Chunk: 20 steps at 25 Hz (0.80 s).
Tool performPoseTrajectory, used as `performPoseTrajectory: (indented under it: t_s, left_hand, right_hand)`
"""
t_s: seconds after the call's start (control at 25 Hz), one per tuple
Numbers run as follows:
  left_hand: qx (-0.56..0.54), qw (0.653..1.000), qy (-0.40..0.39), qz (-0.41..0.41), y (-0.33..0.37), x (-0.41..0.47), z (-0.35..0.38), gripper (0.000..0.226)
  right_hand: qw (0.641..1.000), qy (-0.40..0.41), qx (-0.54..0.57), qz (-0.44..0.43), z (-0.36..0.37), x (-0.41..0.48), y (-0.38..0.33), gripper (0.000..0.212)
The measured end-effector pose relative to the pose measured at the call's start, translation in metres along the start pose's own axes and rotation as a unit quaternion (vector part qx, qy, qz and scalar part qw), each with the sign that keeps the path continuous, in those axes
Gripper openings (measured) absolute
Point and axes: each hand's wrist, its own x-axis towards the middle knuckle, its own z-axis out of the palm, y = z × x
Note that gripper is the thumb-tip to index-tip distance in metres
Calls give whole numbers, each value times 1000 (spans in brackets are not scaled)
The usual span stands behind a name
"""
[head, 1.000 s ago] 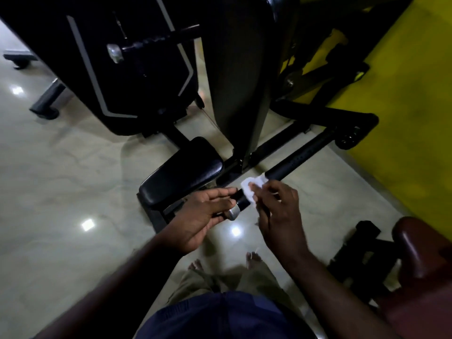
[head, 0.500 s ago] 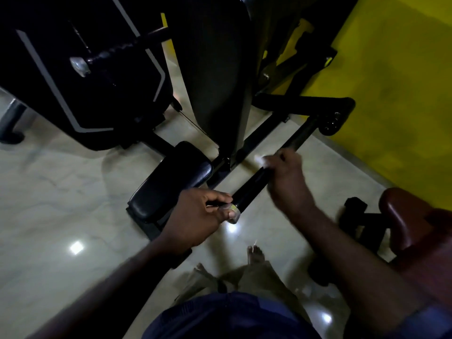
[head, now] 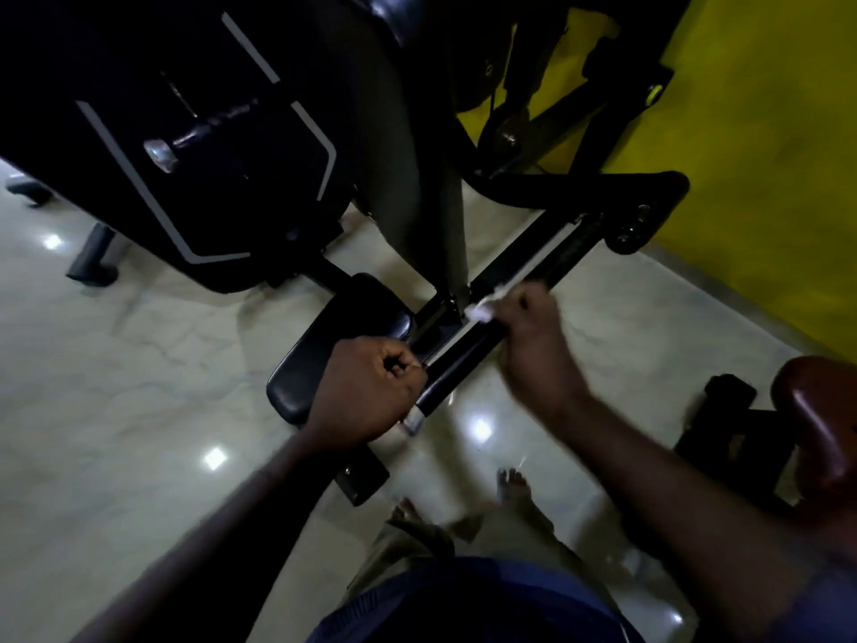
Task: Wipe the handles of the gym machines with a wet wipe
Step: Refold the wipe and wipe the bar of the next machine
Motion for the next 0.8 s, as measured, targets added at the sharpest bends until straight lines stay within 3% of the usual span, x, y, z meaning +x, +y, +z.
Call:
performPoseTrajectory:
  t_s: [0.08, 0.16, 0.24, 0.32, 0.36, 0.4, 0.48, 0.52, 0.56, 0.6, 0.72, 0.8]
  left_hand:
    - [62, 998, 20, 20, 7, 9, 8, 26]
    - [103, 993, 26, 49, 12, 18, 19, 27]
    - [118, 992, 12, 51, 17, 22, 29, 17]
    - [124, 990, 15, 71, 18, 25, 37, 10]
    - [128, 988, 12, 83, 17, 26, 39, 9]
    - [133, 987, 10, 93, 17, 24, 40, 8]
    - [147, 983, 15, 105, 18, 21, 40, 6]
    - [151, 983, 20, 105, 18, 20, 42, 5]
    - [150, 983, 24, 103, 19, 20, 43, 5]
    - [146, 984, 25, 100, 20, 18, 43, 5]
    - [135, 985, 29, 106, 17, 18, 45, 5]
    - [135, 984, 31, 111, 17, 18, 46, 6]
  right_hand:
    - [989, -60, 9, -133, 8, -40, -20, 49]
    - [984, -25, -37, -171, -6, -14, 17, 50]
    - [994, 37, -73, -79, -34, 42, 77, 41]
    - [992, 100, -26, 70, -52, 73, 108, 34]
    - [988, 88, 1, 124, -49, 66, 98, 30]
    - [993, 60, 6, 101, -41, 51, 81, 27]
    - [998, -22, 1, -63, -26, 11, 53, 33]
    - [992, -59, -5, -114, -30, 6, 53, 27]
    - [989, -72, -22, -124, -37, 16, 62, 21]
    - [992, -31, -41, -112, -44, 36, 80, 23]
    - [997, 73, -29, 26, -64, 85, 123, 30]
    - [995, 92, -30, 2, -50, 70, 113, 41]
